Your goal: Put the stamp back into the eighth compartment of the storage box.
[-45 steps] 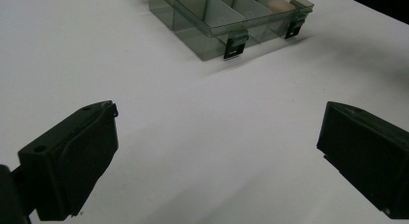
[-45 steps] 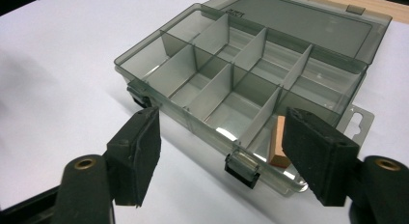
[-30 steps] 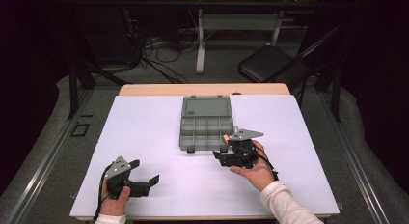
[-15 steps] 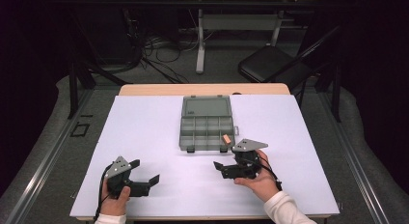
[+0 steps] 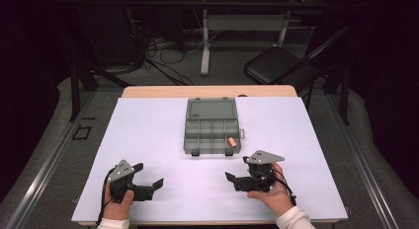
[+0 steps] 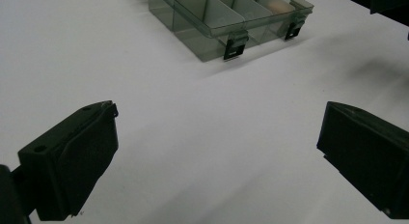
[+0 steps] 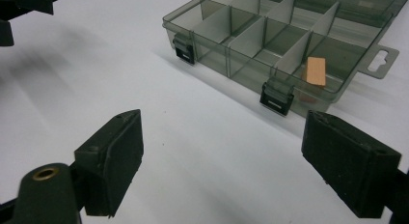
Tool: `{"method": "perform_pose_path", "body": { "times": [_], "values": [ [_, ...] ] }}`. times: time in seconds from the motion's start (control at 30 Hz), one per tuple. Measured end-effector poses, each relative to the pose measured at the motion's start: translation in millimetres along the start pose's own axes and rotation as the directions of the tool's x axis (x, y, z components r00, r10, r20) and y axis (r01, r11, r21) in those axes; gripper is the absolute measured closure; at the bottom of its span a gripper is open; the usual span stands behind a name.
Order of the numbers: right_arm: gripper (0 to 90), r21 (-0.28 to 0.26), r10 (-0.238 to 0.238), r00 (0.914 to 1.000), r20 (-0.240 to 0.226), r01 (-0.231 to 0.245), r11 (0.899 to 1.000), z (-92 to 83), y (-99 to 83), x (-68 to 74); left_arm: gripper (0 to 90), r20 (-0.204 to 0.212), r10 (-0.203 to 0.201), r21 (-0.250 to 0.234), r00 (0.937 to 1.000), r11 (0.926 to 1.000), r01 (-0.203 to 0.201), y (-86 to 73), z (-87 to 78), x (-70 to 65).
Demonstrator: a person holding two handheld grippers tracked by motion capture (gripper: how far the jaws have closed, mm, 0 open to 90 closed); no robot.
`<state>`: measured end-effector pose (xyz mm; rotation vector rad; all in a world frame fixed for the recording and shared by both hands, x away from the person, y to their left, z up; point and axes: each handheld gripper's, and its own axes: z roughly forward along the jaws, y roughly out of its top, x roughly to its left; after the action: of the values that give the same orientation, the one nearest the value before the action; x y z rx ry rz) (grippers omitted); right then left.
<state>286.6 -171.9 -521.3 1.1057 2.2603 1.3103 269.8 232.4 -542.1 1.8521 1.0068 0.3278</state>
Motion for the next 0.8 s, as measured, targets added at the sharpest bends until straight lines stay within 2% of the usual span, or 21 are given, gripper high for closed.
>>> {"method": "perform_pose_path", "body": {
  "times": [0.2,0.37,0.43,0.8],
  "values": [
    [14.7,0.007,0.022,0.9997,0.005,-0.022,1.000,-9.1,-8.1,-3.7,0.5,0.002,0.002,0.002,1.0000,1.0000,-0.002,-0.5,-1.6,-0.8],
    [14.6,-0.008,0.041,0.9989,0.020,-0.041,0.999,-16.4,-10.8,-7.4,0.5,0.002,0.003,0.004,1.0000,1.0000,-0.003,-0.3,-1.8,-1.4],
    [14.4,-0.013,0.030,0.9993,0.021,-0.030,0.999,-19.6,-11.8,-8.8,0.5,0.002,0.003,0.005,1.0000,1.0000,-0.003,-0.3,-1.5,-1.5],
    [14.2,-0.033,0.036,0.9985,0.041,-0.035,0.999,-36.6,-22.6,-14.3,0.5,0.008,0.002,0.002,1.0000,1.0000,-0.002,-0.5,-1.7,-1.8]
  ]
}}
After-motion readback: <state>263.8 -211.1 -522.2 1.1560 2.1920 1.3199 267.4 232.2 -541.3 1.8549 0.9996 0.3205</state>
